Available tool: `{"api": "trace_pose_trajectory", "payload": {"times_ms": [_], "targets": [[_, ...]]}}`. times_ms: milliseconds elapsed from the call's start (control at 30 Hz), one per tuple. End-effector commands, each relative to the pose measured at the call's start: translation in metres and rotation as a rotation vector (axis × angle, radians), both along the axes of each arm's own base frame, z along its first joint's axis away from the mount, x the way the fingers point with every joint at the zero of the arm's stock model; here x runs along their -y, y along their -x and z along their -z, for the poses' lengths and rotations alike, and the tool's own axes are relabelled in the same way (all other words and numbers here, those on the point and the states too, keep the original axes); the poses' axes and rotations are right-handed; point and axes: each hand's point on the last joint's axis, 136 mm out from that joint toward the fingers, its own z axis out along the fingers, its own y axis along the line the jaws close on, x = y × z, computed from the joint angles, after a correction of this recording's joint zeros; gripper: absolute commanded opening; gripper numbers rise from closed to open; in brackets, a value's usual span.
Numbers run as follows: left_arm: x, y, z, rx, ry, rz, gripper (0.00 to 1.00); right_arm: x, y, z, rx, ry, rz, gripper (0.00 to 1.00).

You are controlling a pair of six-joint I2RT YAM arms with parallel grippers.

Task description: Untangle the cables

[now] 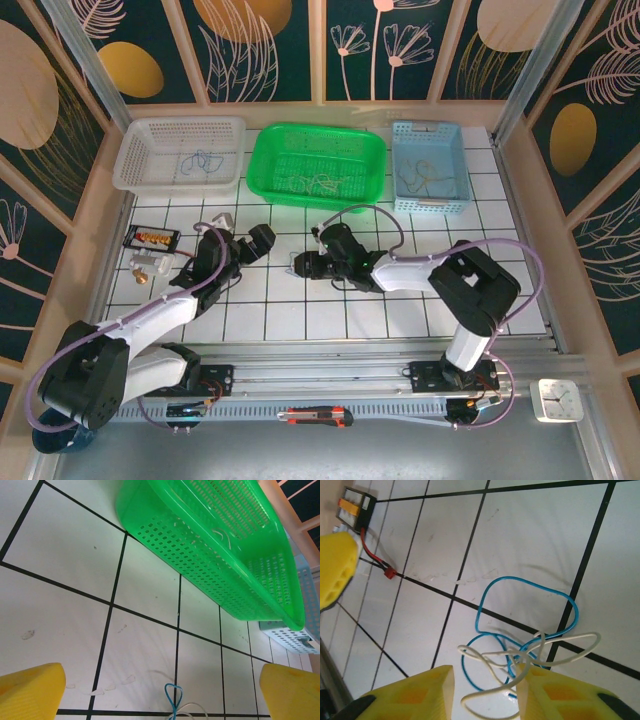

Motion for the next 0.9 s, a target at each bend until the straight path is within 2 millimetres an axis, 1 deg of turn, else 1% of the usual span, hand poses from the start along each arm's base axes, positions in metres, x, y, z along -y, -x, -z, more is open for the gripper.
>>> {"api": "trace_pose_trajectory", "payload": {"times_ms": [0, 67, 133, 200, 300, 467, 567, 667, 767, 867], "targets": [[-0.001, 0.001, -0.002, 0.015, 0.008, 0.013, 0.99, -0.005, -0.012, 0.0, 0.029, 0.007, 0.028, 0.27], [-0.001, 0.001, -0.002, 0.016, 0.008, 0.021, 0.99, -0.001, -0.013, 0.0, 0.03, 0.013, 0.037, 0.11], [0.001, 0.001, -0.003, 0.023, 0.01, 0.036, 0.99, 0.004, -0.015, -0.006, 0.042, 0.008, 0.047, 0.0], [0.004, 0.002, -0.003, 0.028, 0.012, 0.056, 0.99, 0.01, -0.016, -0.016, 0.053, -0.01, 0.052, 0.0], [0.014, 0.002, -0.006, 0.046, 0.026, 0.116, 0.99, 0.018, -0.016, -0.042, 0.093, -0.075, 0.041, 0.0], [0.037, 0.002, -0.012, 0.057, 0.082, 0.23, 0.99, 0.029, -0.014, -0.084, 0.153, -0.171, 0.009, 0.0], [0.048, 0.0, -0.016, 0.059, 0.127, 0.272, 0.97, 0.033, -0.013, -0.102, 0.187, -0.192, -0.008, 0.0], [0.059, -0.002, -0.027, 0.077, 0.19, 0.309, 0.93, 0.036, -0.013, -0.115, 0.217, -0.198, -0.011, 0.0], [0.066, -0.003, -0.037, 0.096, 0.244, 0.335, 0.86, 0.04, -0.014, -0.123, 0.232, -0.201, -0.002, 0.0], [0.07, -0.001, -0.041, 0.096, 0.29, 0.35, 0.8, 0.043, -0.015, -0.128, 0.237, -0.22, 0.014, 0.0]]}}
